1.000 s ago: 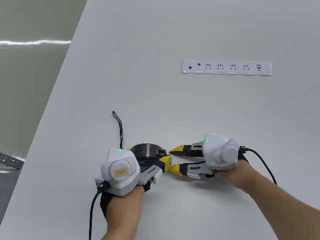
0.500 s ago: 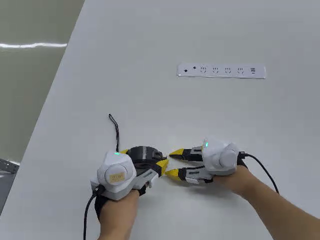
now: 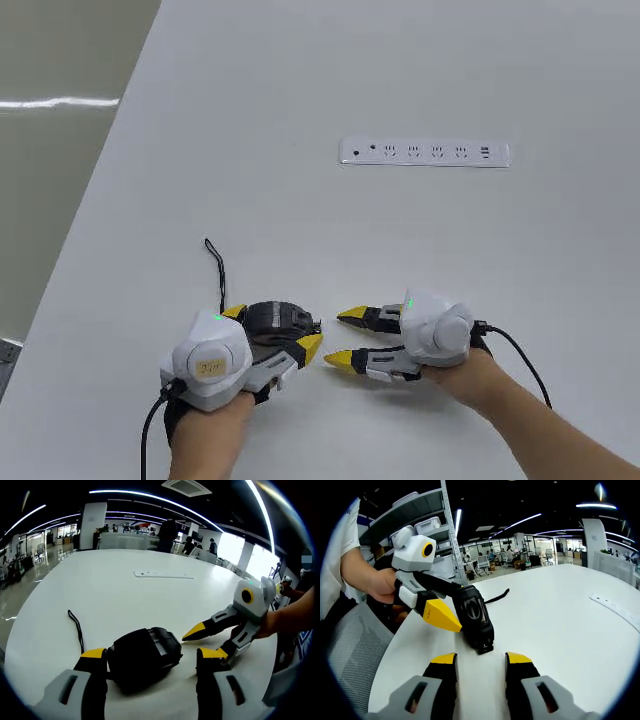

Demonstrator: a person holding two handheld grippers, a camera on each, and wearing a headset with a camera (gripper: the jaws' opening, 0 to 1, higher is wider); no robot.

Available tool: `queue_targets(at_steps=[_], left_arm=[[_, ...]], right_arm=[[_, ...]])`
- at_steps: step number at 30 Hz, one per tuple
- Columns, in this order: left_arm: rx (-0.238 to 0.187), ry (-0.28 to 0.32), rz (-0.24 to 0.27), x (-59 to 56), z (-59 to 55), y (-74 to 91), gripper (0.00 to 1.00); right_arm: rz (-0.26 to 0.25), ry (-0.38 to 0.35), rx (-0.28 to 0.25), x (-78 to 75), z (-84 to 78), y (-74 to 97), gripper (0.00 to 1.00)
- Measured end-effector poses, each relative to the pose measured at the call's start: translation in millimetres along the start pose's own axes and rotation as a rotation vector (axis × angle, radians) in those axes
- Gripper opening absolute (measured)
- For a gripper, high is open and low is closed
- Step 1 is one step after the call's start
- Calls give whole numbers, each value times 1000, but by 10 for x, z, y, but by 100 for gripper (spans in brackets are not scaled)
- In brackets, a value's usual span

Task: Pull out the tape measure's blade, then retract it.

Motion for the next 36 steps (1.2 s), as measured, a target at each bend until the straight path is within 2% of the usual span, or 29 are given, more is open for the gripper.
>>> queue_targets(at_steps=[9, 21, 30, 36], left_arm=[[21, -51, -39, 40, 2, 35, 71], [48, -76, -66, 90, -43, 115, 70], [47, -95, -87, 111, -22, 202, 71], [64, -94, -106, 115, -72, 261, 72]], right_arm=[[-33, -5, 2, 25, 28, 112, 41], [-89, -3, 16, 85, 55, 286, 42], [-148, -10, 23, 105, 49, 494, 43], [-185, -29, 24, 165, 14, 609, 44]])
Point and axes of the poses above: the centre of the closed fingertips' face, and the gripper's own axes: y roughly backward along the fingers, x roughly to its left, z roughly out of its top, the point moved 7 cm from there along y, roughly backward along the fingers, and after that the axes turned 12 degrees about y, right-handed, at the moved point
